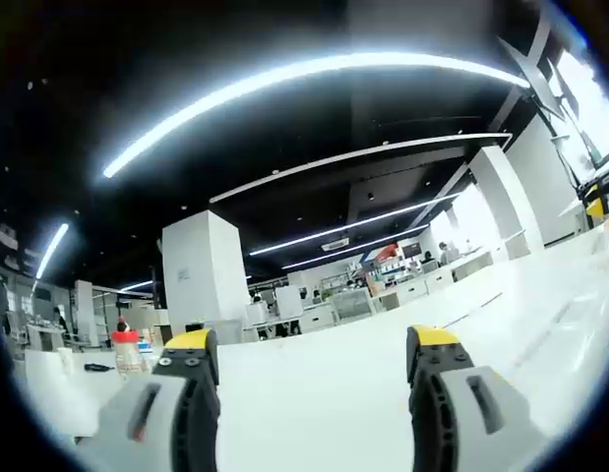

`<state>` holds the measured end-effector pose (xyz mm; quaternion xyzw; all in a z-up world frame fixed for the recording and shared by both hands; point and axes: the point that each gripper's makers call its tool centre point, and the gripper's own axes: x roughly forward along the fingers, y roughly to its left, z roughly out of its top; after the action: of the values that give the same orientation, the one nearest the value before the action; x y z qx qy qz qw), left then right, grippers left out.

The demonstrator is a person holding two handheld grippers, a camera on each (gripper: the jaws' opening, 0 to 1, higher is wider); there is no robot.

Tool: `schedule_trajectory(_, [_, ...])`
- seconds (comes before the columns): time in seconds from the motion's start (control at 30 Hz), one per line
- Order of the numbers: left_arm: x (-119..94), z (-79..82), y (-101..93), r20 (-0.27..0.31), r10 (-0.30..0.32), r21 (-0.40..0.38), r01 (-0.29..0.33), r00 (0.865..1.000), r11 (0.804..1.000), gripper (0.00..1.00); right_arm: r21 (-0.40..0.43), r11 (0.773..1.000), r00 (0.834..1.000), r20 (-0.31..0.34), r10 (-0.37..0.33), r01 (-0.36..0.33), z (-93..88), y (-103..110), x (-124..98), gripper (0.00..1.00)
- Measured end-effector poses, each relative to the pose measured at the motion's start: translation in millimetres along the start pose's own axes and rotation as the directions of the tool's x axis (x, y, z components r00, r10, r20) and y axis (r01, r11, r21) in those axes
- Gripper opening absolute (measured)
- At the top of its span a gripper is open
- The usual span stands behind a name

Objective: Snap each plastic latch of the storage box into its locked position after aligning the lid with the box until every specified latch is closed and the lid sits flush.

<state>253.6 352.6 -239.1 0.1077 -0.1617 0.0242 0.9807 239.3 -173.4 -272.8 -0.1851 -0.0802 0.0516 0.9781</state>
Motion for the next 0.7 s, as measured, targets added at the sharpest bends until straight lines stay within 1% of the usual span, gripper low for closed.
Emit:
schedule_trajectory(0.33, [-0.2, -0.9, 5.4, 0.001, 0.013, -0.016, -0.013, 1.0, 1.0, 0.79, -0.003, 1.0, 1.0, 0.001, 0.004, -0.004, 0.7, 0.8, 0.5, 0.28])
schedule_trajectory(0.43, [0.5, -2.4, 5.5, -0.006, 0.013, -0.017, -0.013, 1.0, 1.0, 0.79, 0.01, 1.0, 1.0, -0.013, 0.002, -0.001, -3.7, -6.4, 3.0, 0.31])
schedule_trajectory(0.57, [0.9, -4.0, 6.1, -0.012, 0.013, -0.017, -0.013, 1.0, 1.0, 0.79, 0.062, 0.997, 0.998, -0.023, 0.055, -0.054, -5.0, -4.8, 4.8, 0.35])
schedule_trajectory(0.67, [0.8, -4.9, 7.7, -0.014, 0.016, -0.022, -0.016, 1.0, 1.0, 0.79, 0.092, 0.991, 0.995, -0.003, 0.096, -0.095, 4.7, -4.5, 4.4, 0.36])
schedule_trajectory(0.7, [0.7, -5.3, 8.7, -0.015, 0.018, -0.025, -0.018, 1.0, 1.0, 0.79, 0.102, 0.989, 0.994, 0.026, 0.108, -0.111, 12.5, -4.8, 3.7, 0.36])
